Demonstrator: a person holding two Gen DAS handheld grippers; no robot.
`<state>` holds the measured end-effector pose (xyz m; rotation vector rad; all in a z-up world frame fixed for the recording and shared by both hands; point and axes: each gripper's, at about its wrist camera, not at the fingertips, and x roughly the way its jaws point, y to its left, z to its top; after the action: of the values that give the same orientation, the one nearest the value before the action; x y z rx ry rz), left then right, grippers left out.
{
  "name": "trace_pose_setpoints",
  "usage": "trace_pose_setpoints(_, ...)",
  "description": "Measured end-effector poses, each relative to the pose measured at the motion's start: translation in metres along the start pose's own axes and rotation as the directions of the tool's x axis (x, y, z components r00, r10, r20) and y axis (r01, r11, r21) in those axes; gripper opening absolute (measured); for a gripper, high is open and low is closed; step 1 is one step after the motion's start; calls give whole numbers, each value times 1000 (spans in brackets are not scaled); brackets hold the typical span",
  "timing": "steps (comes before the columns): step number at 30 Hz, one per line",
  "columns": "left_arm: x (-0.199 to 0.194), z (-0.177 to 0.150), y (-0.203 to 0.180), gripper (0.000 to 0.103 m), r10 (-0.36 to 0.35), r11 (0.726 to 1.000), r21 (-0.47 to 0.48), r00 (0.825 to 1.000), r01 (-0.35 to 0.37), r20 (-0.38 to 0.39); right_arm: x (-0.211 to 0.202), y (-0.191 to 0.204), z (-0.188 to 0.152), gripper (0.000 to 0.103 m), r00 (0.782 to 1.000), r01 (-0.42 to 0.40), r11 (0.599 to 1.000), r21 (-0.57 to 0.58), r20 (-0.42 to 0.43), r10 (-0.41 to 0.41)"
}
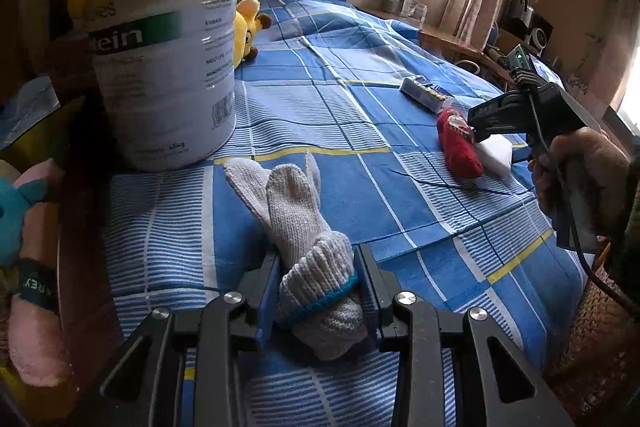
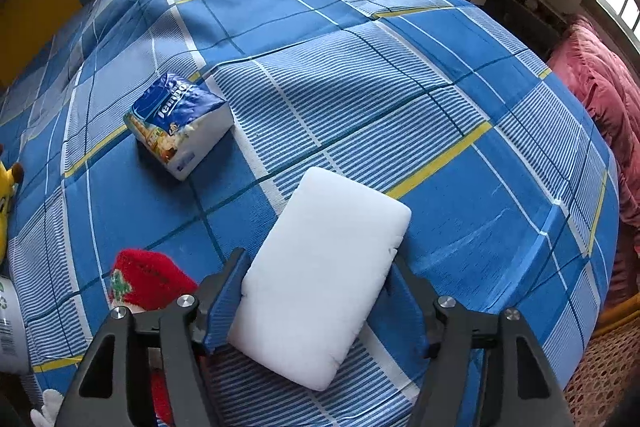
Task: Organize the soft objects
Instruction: 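Grasp the white sponge with the right tool while the left tool holds the glove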
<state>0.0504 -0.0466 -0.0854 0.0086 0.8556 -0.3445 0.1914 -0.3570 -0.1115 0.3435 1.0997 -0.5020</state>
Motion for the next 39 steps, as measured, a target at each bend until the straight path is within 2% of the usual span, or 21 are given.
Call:
trace_pose_setpoints(16, -19, -3, -2, 34, 34, 999, 9, 999, -34, 3, -4, 2, -4, 71, 1000, 9, 1000, -21, 16, -9)
trace_pose_setpoints(27, -63, 11, 3, 34, 51, 999, -11, 994, -50, 98, -5, 2, -6, 70, 1000, 11, 999, -39, 25, -10)
trace_pose_setpoints(39, -93, 14, 27, 34, 97, 993, -77, 985, -87, 141, -7, 2, -6, 69, 1000, 12, 999, -51, 30, -10)
